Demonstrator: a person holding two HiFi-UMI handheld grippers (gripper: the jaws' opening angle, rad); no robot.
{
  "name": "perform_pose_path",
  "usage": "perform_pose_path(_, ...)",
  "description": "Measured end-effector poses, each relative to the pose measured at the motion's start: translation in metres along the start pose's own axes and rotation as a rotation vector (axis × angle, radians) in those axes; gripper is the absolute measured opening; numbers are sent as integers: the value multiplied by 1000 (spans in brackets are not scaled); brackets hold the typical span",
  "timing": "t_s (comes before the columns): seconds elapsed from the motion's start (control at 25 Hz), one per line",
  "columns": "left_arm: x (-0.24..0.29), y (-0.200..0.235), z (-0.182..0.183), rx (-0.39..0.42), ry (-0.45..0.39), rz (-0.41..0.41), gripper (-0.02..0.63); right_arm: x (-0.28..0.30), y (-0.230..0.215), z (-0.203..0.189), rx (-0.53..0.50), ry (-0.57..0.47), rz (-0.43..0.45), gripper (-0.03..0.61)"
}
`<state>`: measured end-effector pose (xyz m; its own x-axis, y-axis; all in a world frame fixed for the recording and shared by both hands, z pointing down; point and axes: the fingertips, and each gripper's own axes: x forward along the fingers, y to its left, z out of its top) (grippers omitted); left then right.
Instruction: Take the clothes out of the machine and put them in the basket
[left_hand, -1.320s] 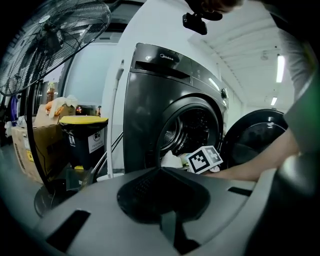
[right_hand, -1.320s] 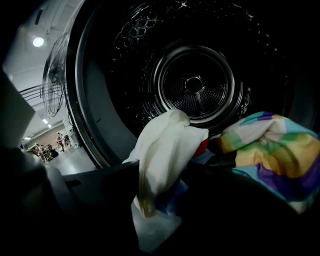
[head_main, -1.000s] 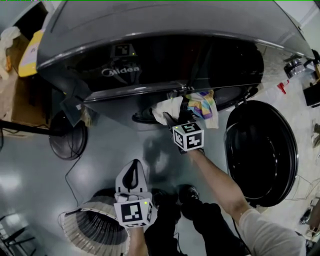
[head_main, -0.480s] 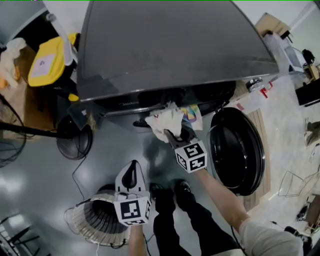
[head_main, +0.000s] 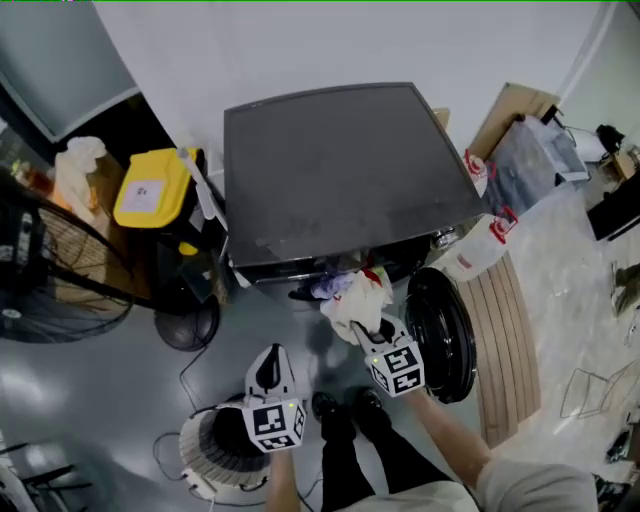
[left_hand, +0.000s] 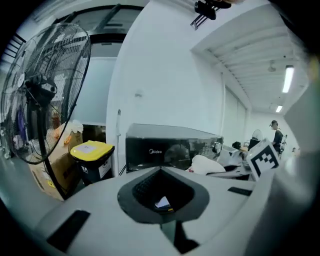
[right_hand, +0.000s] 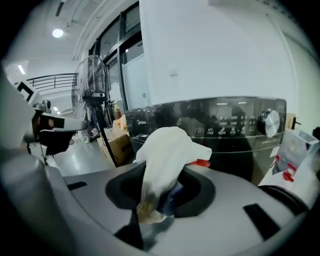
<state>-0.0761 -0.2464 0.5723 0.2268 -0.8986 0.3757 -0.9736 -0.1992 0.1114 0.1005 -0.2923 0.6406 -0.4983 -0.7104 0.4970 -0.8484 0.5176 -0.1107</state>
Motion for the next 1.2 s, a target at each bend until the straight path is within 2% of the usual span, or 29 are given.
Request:
perform_pose_path(0.32, -94, -23, 57, 3, -4, 121, 18, -119, 30, 49, -106, 17, 104, 149)
perform_pose_path(0.56, -187, -8, 81, -20, -58, 299, 18, -169, 72, 90, -194, -30, 255, 149)
perform_pose_path(0.68, -235, 3, 87, -61, -97, 410, 18, -185, 99, 112, -252, -67, 330, 149)
perform_pose_path(0.96, -377, 46, 63, -146, -131, 704, 18, -200, 223, 135, -370, -107, 597, 149)
perform_pose_path(1.2, -505, 69, 23, -232, -162, 929, 18, -226, 353, 146, -470, -149, 827, 149)
